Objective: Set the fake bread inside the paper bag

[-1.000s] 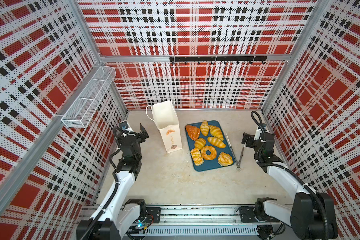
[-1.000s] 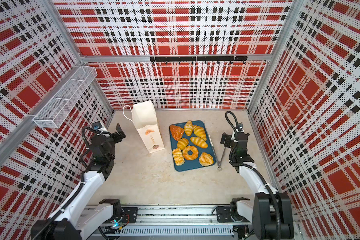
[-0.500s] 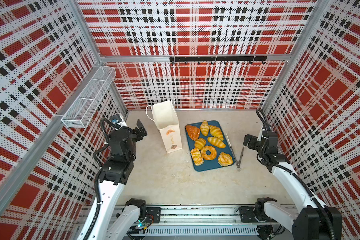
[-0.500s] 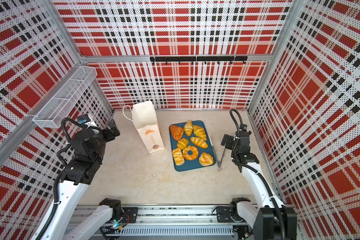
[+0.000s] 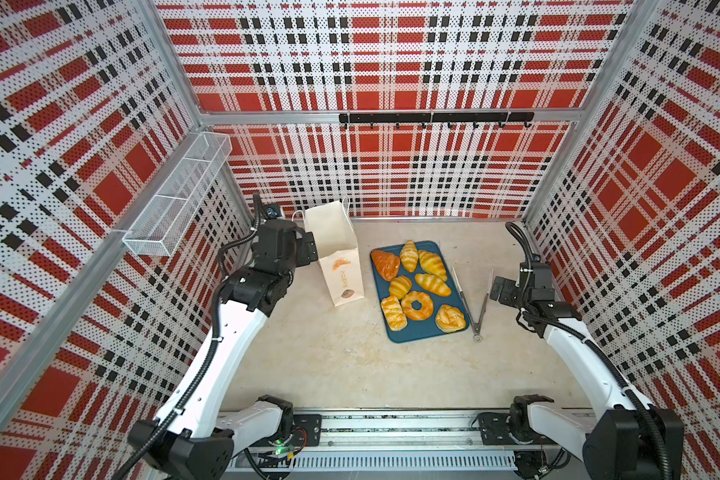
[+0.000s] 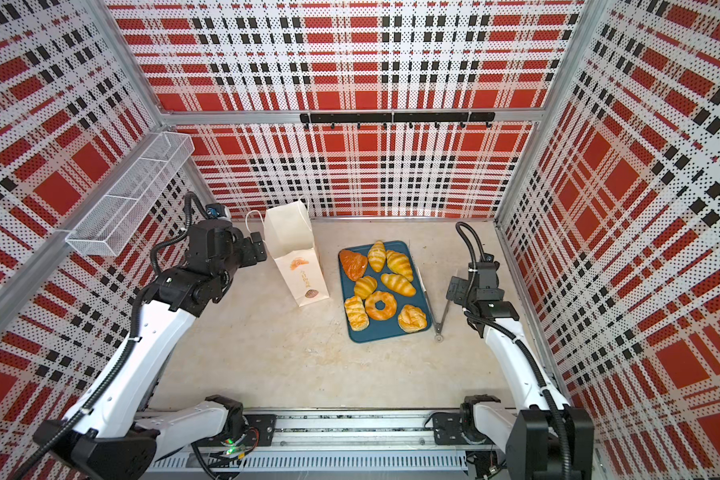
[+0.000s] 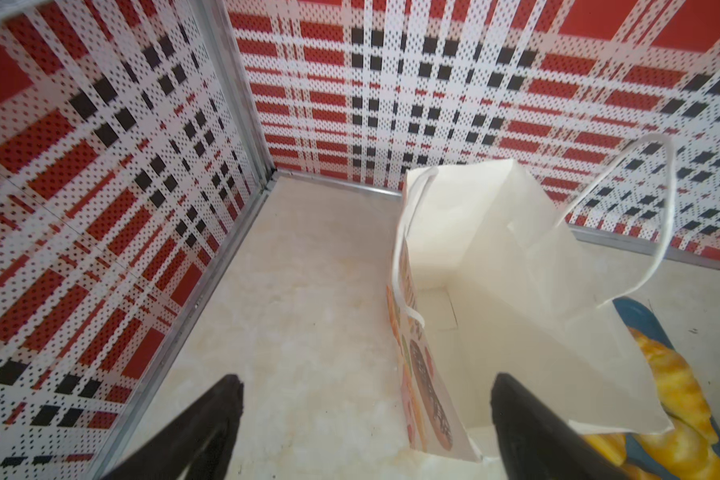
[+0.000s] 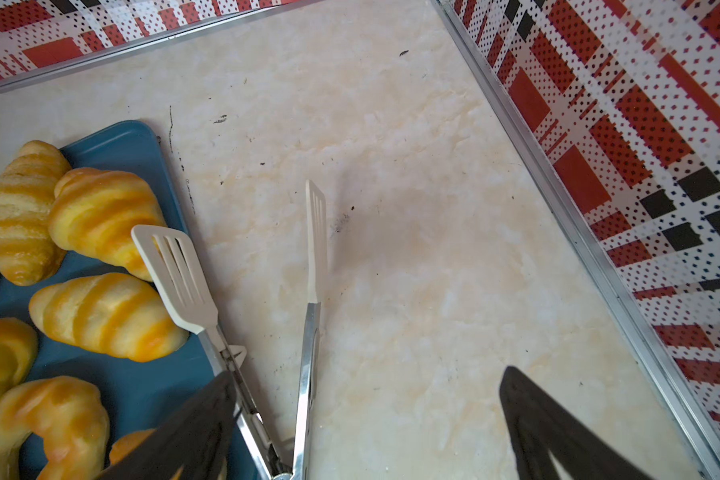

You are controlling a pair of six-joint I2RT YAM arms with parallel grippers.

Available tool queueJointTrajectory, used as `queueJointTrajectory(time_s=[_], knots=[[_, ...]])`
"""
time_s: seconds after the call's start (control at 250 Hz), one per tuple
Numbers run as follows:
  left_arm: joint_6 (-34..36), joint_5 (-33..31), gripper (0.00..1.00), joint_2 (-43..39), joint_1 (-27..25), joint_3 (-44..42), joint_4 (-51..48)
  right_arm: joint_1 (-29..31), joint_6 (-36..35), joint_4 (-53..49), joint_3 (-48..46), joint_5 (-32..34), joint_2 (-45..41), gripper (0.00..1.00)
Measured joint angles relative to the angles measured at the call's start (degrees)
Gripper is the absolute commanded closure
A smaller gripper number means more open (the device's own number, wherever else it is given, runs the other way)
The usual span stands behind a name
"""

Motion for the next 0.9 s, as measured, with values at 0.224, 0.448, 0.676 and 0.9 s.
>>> queueJointTrajectory(time_s=[0.224,0.448,0.676,0.9], knots=[[-2.2,3.1,0.31,7.3,0.2,5.3,-3.2,0.0,-0.2,-1.4,-0.1,1.7,-1.4,0.00],[-4.4,6.3,0.42,12.2,1.6,7.1,-4.9,0.0,-0.3,-2.4,-0.4,3.2,-2.1,0.00],[-5.5,7.6,0.52,15.1,2.6,8.5,-5.4,0.0,-0.5,-3.4,-1.0,4.1,-2.6,0.00],[-6.2,8.3,0.61,17.1,3.1,9.2,-5.3,0.0,-0.5,-3.7,-1.2,4.9,-2.6,0.00]])
